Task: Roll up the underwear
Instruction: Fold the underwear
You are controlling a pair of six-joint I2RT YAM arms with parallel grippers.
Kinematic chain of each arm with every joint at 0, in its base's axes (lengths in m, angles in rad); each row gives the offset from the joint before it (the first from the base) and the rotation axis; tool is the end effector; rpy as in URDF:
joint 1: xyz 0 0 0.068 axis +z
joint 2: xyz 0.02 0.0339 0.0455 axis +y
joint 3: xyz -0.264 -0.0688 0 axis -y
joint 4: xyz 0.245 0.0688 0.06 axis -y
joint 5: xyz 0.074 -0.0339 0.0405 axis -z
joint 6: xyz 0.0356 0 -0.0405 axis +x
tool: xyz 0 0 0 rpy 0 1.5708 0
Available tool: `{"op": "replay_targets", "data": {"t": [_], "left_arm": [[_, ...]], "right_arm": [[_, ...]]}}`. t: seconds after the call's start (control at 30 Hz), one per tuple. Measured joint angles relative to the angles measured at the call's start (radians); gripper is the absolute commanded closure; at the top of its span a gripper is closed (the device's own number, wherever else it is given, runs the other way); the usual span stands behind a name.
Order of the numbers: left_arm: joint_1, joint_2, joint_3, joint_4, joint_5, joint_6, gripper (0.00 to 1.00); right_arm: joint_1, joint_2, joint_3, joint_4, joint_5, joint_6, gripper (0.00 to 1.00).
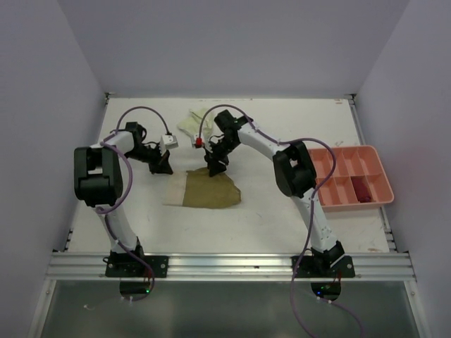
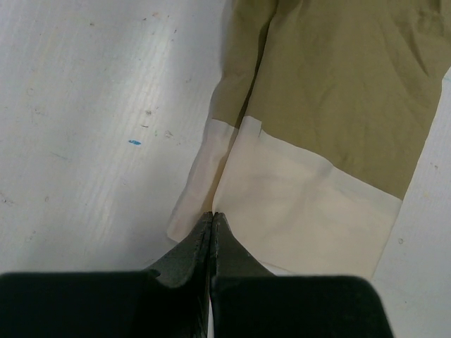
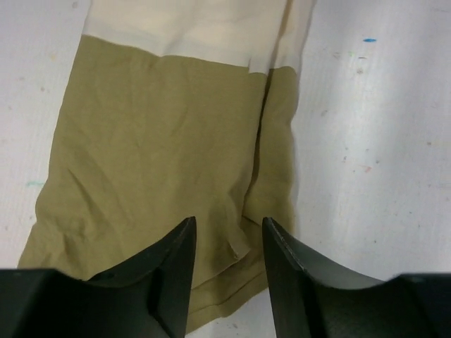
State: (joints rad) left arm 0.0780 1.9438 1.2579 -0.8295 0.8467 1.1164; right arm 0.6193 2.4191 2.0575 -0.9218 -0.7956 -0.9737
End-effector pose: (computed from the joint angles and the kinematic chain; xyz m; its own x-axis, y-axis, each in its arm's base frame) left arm 0.3502 0.0006 0.1532 -0.4461 0.5622 -0.6964 0.8899 0.3612 -0.2785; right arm 0.3895 0.3089 0.1627 0.0332 -0.6871 -0.7258 -0.9669 -0.2060 0.1507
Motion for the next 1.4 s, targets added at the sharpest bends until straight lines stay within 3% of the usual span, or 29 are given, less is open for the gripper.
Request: {"op": "replay_targets", "data": {"t": [0.1, 0.2, 0.33, 0.53, 0.73, 0.97, 1.2, 1.4], "left_arm": [[0.000, 0.007, 0.000, 0.021, -0.006, -0.032, 1.00], [0.000, 0.013, 0.000, 0.055, -0.010, -0.083, 0.97], [0.000, 0.023, 0.000, 0.103, -0.013, -0.158, 0.68], [0.000, 0.009, 0.000, 0.132, -0.010, -0.220, 0.54], [0.003, -0.128, 0.008, 0.140, 0.027, -0.253, 0.53], [-0.003, -0.184, -0.024, 0.182, 0.128, -0.352, 0.56], [-0.067, -0.137, -0.166, 0.306, 0.258, -0.561, 0.62], [-0.068, -0.017, -0.203, 0.397, 0.262, -0.698, 0.61]], "right_arm": [[-0.006, 0.000, 0.006, 0.040, 0.000, 0.079, 0.53], [-0.026, 0.000, 0.011, 0.098, -0.001, 0.204, 0.64], [-0.066, 0.000, 0.031, 0.172, 0.001, 0.383, 0.67], [-0.108, -0.021, 0.059, 0.189, -0.008, 0.533, 0.68], [-0.103, -0.219, -0.259, 0.204, -0.129, 0.692, 0.56], [-0.065, -0.425, -0.548, 0.328, -0.252, 0.890, 0.62], [-0.036, -0.374, -0.661, 0.504, -0.278, 1.057, 0.65], [-0.045, -0.260, -0.700, 0.562, -0.265, 1.103, 0.65]]}}
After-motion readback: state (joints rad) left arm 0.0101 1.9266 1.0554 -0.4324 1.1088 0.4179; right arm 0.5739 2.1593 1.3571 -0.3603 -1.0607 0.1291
